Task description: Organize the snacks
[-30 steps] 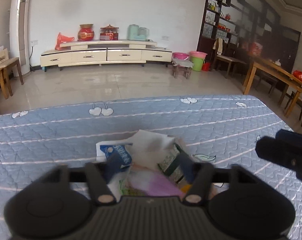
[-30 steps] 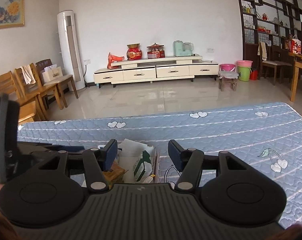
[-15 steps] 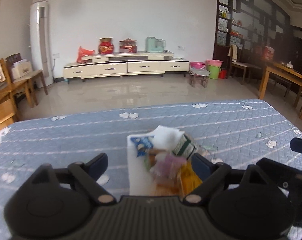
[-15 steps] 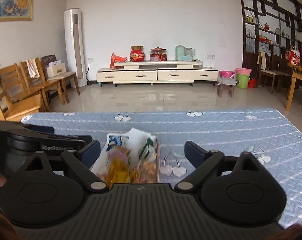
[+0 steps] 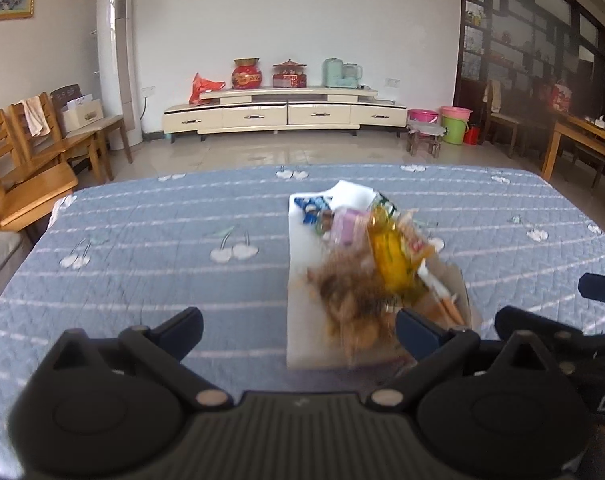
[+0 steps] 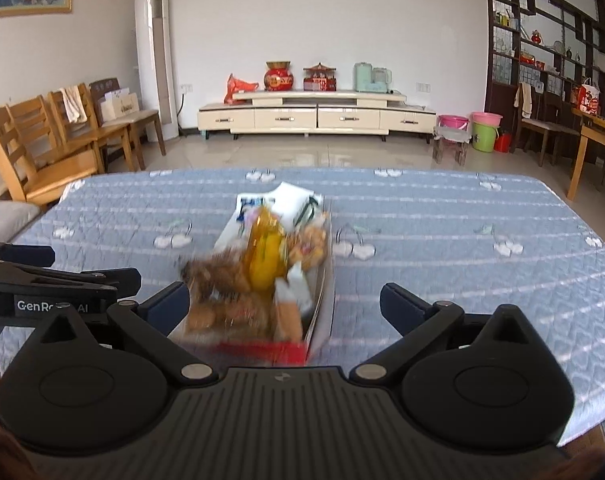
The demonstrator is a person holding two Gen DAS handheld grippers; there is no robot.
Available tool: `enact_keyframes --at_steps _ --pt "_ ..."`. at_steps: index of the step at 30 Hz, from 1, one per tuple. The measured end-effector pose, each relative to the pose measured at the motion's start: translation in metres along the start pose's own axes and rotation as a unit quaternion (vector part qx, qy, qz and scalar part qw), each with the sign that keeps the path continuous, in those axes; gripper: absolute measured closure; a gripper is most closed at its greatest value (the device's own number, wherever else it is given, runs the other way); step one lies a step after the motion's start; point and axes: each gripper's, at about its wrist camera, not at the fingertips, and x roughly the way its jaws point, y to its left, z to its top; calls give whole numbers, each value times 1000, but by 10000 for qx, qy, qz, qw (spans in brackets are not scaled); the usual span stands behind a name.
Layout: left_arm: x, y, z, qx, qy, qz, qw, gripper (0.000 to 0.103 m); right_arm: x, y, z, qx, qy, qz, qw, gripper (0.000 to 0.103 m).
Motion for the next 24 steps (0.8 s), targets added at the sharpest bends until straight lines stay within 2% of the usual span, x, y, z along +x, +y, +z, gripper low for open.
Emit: enact_keyframes --at_steps 4,10,24 --pt "-2 0 -16 -17 48 145 9999 1 -3 10 -23 -47 170 -97 9998 0" --pt "-3 -1 -32 42 134 173 9998 1 -2 16 -42 69 403 -230 9989 0" --pt "-7 -2 -41 67 117 161 9998 1 -10 20 -61 31 524 -311 9981 0"
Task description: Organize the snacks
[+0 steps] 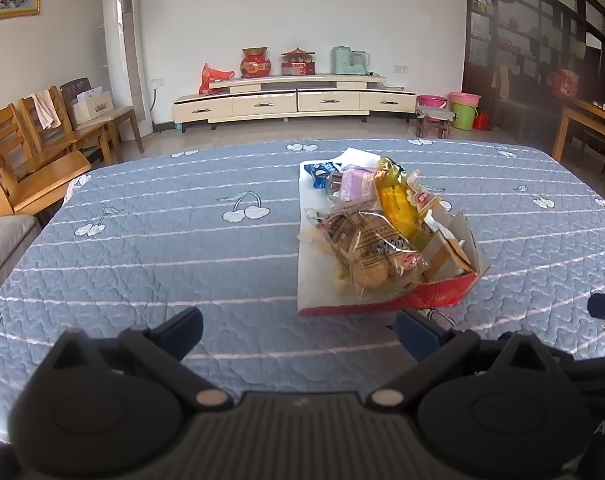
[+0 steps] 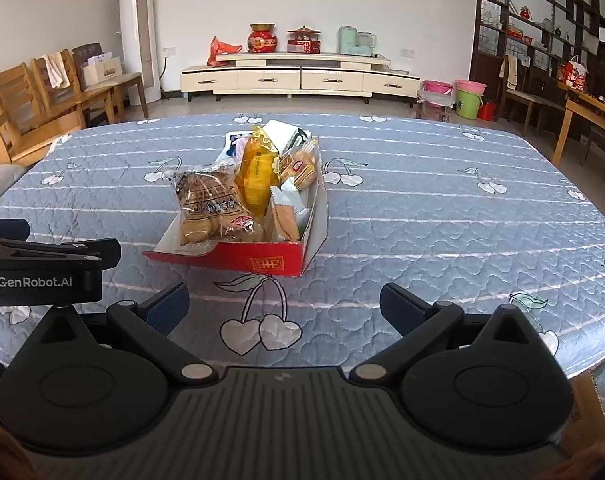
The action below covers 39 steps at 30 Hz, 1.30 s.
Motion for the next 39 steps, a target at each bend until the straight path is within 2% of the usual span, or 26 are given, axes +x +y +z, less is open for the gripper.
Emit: enact_keyframes --at_steps 39 --pt "2 -3 -2 134 77 -9 9999 1 9 7 -2 -99 118 143 9998 0"
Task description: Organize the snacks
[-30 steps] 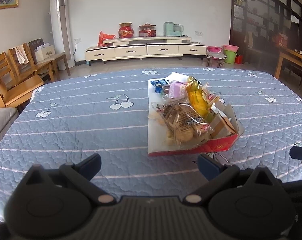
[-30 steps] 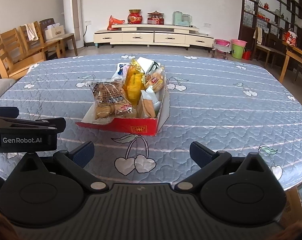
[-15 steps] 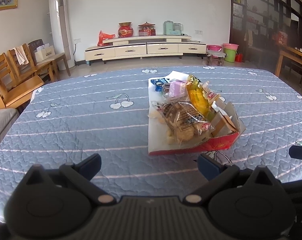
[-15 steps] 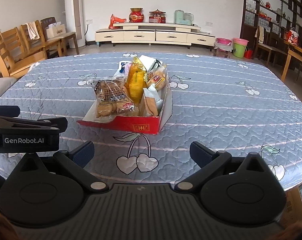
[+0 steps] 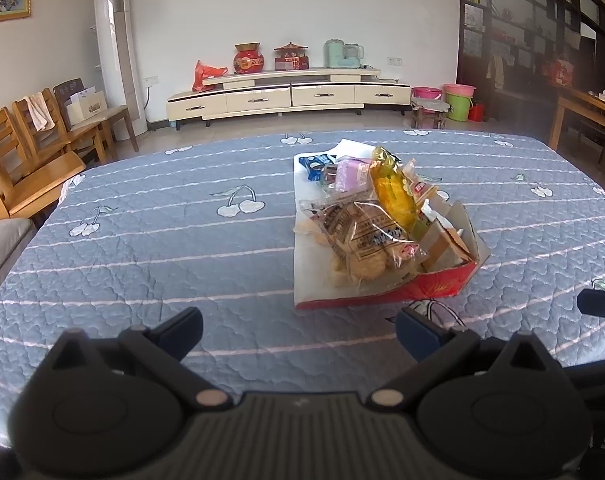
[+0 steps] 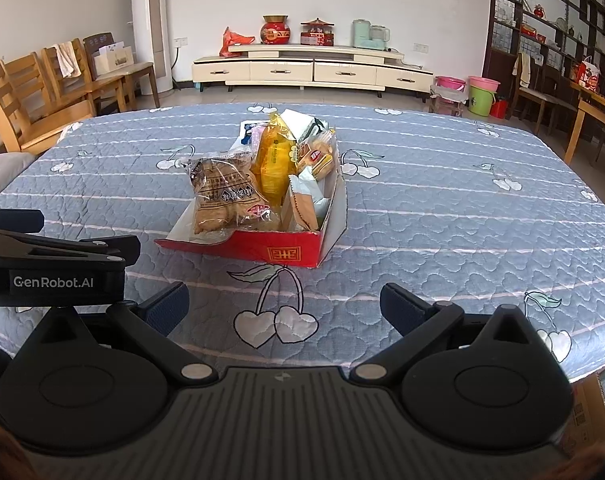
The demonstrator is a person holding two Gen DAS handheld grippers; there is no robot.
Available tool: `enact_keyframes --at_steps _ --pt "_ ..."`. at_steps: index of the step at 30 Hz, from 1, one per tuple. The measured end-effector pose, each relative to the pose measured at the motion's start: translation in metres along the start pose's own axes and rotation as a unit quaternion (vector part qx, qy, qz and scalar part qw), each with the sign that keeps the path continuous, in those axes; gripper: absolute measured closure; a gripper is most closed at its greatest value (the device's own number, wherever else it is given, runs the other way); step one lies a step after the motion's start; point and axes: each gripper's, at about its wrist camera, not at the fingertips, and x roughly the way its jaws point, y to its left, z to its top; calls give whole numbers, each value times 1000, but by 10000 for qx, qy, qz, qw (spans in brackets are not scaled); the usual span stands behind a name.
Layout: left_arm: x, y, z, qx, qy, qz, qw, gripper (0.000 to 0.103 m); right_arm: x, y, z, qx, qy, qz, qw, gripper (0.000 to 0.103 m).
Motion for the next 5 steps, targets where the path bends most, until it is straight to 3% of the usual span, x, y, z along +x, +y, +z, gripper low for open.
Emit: enact_keyframes --at_steps 5 --pt "1 1 0 -44 9 35 10000 1 0 -1 1 -1 -9 3 10000 0"
